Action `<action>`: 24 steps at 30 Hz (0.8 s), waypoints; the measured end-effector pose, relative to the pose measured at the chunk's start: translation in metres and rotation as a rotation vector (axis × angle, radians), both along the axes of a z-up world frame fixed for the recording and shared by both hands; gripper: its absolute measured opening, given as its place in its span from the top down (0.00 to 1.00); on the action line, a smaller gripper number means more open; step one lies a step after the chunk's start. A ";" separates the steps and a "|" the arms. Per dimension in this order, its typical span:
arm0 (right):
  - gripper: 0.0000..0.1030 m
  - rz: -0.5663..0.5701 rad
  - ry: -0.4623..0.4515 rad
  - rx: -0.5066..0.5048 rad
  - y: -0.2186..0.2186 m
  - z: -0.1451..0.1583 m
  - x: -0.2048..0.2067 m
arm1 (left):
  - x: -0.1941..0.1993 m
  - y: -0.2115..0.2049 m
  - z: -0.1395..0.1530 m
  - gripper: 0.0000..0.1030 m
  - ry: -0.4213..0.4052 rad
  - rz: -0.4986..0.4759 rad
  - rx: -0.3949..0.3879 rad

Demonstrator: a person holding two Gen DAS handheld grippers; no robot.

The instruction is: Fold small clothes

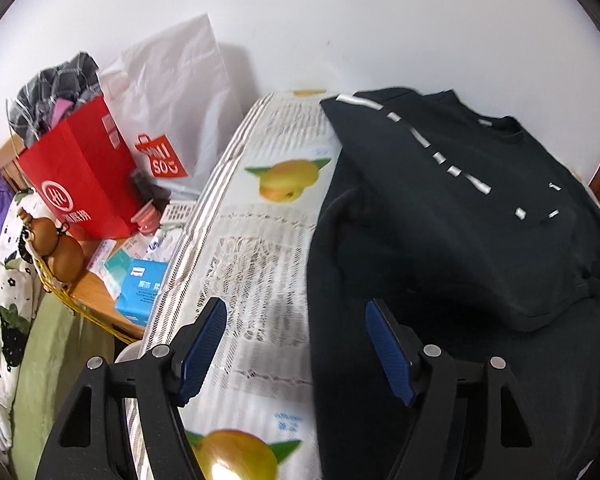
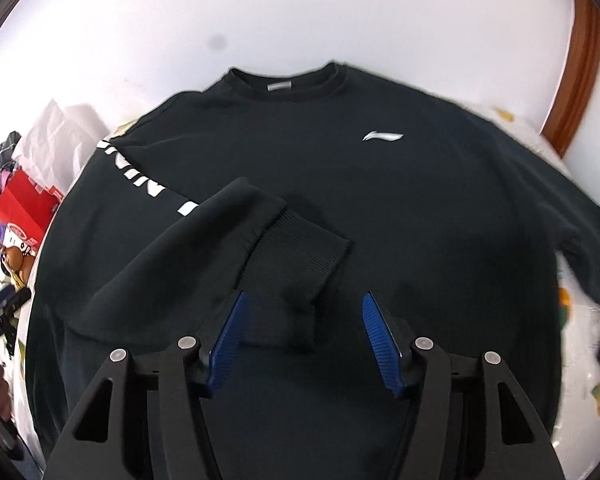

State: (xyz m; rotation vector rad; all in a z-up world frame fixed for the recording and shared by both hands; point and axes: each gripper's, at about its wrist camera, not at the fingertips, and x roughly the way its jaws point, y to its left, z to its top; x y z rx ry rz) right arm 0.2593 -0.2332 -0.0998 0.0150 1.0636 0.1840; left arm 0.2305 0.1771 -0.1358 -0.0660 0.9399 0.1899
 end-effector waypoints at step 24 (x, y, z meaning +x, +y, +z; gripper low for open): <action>0.89 0.044 -0.080 0.058 0.014 -0.005 0.069 | 0.071 -0.017 -0.025 0.94 -0.020 -0.052 0.030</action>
